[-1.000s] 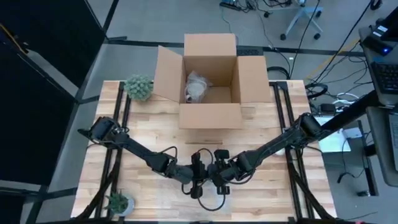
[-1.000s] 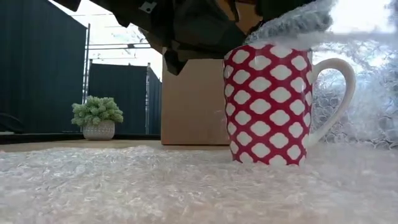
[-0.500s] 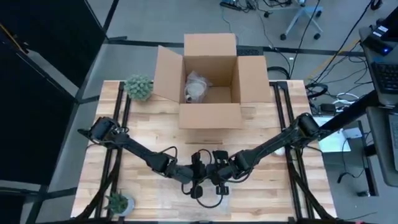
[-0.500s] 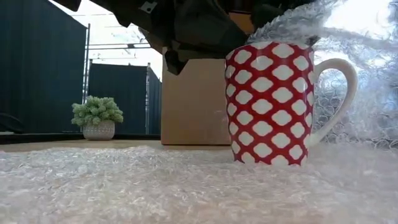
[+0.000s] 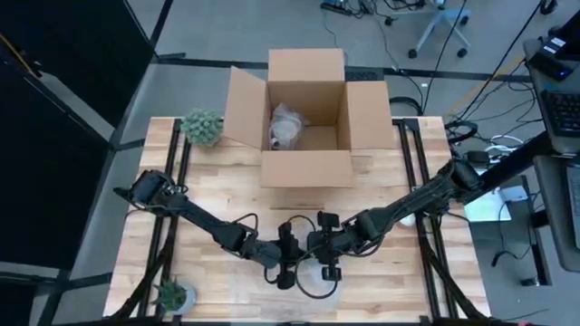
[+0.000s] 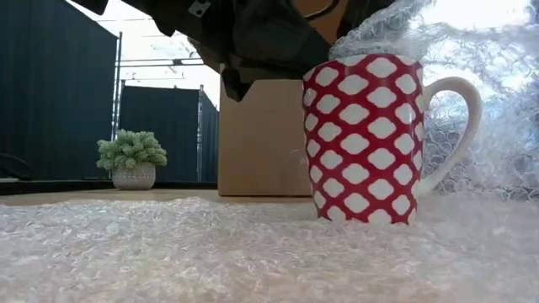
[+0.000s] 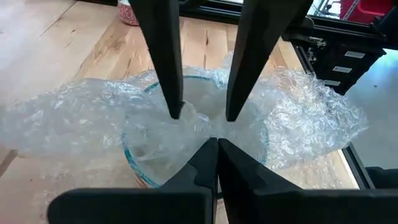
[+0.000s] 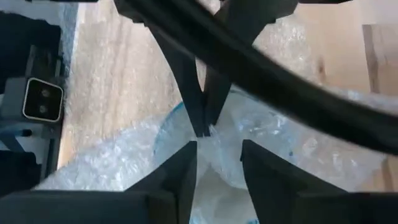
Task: Wrap mug
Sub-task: Wrap the red mug with the bubble wrap
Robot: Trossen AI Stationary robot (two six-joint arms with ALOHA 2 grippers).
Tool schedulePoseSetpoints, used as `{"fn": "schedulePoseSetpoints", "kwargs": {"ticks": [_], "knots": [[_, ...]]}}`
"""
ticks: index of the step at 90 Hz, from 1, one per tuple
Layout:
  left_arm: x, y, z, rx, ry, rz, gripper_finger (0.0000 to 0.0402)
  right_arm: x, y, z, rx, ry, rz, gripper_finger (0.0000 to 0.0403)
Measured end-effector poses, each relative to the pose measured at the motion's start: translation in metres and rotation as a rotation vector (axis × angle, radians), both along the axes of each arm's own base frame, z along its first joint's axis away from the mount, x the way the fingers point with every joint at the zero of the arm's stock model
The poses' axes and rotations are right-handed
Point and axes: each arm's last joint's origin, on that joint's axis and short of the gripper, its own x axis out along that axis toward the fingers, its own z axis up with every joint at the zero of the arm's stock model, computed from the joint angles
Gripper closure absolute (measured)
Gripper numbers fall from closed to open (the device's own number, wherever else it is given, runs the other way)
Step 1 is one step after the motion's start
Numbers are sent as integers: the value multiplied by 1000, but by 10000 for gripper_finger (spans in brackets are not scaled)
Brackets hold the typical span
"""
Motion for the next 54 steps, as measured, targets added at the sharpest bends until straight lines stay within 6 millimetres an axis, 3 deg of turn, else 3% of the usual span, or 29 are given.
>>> {"fn": "schedulePoseSetpoints", "kwargs": {"ticks": [10,38,47,54], "knots": [[0,0,0,0,0,0,402,4,1,-5,-13,-2,-15,285],[0,0,0,-2,-4,1,402,27,9,-66,-68,119,-27,362],[0,0,0,-2,-4,1,402,27,10,-70,-44,139,-13,381],[0,0,0,-2,-4,1,402,25,9,-60,-29,121,-10,386]]}}
